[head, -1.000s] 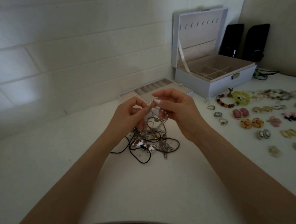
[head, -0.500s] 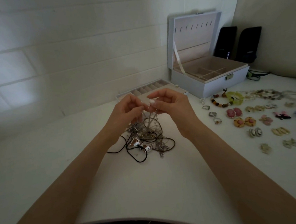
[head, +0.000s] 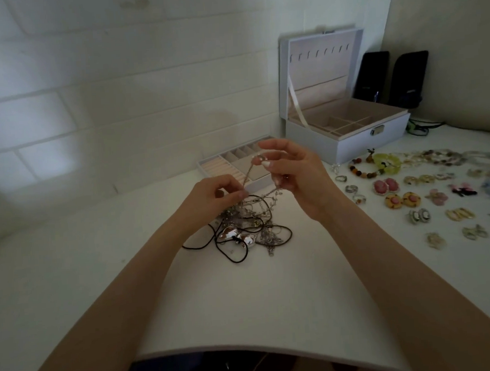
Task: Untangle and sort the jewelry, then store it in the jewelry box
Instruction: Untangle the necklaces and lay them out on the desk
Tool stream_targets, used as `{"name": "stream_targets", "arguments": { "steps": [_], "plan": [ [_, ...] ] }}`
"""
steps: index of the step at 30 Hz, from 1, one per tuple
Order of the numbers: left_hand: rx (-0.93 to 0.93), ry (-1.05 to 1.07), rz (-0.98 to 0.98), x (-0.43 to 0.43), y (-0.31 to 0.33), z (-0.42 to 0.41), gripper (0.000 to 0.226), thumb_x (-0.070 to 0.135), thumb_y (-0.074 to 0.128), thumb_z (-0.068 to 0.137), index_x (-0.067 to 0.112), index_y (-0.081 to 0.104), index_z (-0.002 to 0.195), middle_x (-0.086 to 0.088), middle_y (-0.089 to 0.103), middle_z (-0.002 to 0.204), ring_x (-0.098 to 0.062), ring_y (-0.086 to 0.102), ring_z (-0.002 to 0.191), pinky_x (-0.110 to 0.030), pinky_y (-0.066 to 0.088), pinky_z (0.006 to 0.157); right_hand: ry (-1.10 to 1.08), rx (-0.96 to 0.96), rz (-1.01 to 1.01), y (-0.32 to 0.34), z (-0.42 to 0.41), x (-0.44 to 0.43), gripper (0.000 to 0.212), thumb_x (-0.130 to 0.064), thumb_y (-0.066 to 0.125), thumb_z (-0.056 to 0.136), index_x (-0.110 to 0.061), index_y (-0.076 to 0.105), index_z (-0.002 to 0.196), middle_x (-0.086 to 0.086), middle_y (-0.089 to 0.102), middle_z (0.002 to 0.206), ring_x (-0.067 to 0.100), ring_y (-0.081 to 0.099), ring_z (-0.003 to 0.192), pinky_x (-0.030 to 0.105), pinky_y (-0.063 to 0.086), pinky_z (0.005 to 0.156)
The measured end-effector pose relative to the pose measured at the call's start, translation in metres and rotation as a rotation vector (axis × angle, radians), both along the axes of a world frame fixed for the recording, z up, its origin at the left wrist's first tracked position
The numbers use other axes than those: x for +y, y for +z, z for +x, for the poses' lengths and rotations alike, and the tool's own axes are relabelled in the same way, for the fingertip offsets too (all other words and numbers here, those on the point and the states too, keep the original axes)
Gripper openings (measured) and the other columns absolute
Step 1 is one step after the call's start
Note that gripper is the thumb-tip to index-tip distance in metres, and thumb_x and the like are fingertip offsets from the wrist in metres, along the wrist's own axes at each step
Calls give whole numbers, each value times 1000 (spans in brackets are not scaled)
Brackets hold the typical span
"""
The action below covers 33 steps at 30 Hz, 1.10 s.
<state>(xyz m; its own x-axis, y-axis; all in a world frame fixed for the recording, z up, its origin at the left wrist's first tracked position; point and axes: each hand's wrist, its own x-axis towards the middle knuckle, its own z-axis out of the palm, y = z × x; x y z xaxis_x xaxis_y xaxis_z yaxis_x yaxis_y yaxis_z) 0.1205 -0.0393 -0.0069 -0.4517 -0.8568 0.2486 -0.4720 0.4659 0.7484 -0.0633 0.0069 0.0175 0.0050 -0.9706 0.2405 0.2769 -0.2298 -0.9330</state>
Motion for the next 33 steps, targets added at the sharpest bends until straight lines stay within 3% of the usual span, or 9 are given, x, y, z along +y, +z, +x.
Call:
{"name": "stream_targets", "arguments": {
  "steps": [6,10,14,16,21,24,27,30,33],
  "plan": [
    [-26,10,-22,-1,0,4,9,29,71,81,21,67,84,13,59,72,-2,39,50,-14,31,52,-28,108,-11,2,0,4,45,13,47,81,-16,64,110,5,72,103,7,45,47,15,38,46],
    [162,-16,59,2,4,3,5,19,66,86,14,64,85,1,66,78,-9,56,69,-15,43,63,-33,145,-17,1,0,2,28,0,58,86,-18,65,107,2,71,85,8,64,72,22,47,72],
    [316,-75,166,7,9,1,2,9,58,90,11,57,88,2,68,80,-11,64,71,-19,51,66,-52,207,-26,-1,1,1,22,-5,64,84,-23,67,95,-2,70,72,11,64,82,31,45,89],
    [377,-96,215,9,11,0,6,5,56,90,10,55,87,3,71,81,-12,67,72,-22,54,66,-58,221,-10,-2,1,-1,19,-5,64,84,-20,67,96,-2,69,69,10,63,76,30,44,86],
    [413,-140,184,9,10,0,12,-4,56,87,7,53,88,2,70,81,-12,67,75,-21,53,68,-57,218,52,-5,1,-4,17,-2,63,85,-5,67,101,4,60,67,12,55,54,24,47,60],
    [444,-147,166,8,9,1,11,-5,57,86,6,54,87,1,69,80,-15,66,76,-25,54,72,-26,395,55,-8,3,-2,20,-11,73,80,-7,69,100,0,52,60,7,44,45,19,36,47],
    [473,-122,152,8,8,0,11,-3,59,85,7,56,83,-1,68,77,-14,66,71,-24,54,69,-142,519,-14,-11,8,-2,17,-13,78,75,-10,72,91,-8,47,50,1,40,44,14,34,48],
    [479,-80,132,8,7,-1,10,-4,61,83,5,57,80,-3,67,74,-10,64,65,-20,53,64,-254,561,-72,-11,4,-6,4,-19,78,75,-18,75,78,-12,49,48,2,41,49,18,35,55],
    [502,-76,131,8,6,-1,10,-7,61,82,1,56,81,-5,69,75,-12,66,66,-19,53,64,-230,689,-85,-12,3,-7,10,-26,79,75,-24,76,84,-15,39,40,3,35,42,22,28,53]
  ]
}}
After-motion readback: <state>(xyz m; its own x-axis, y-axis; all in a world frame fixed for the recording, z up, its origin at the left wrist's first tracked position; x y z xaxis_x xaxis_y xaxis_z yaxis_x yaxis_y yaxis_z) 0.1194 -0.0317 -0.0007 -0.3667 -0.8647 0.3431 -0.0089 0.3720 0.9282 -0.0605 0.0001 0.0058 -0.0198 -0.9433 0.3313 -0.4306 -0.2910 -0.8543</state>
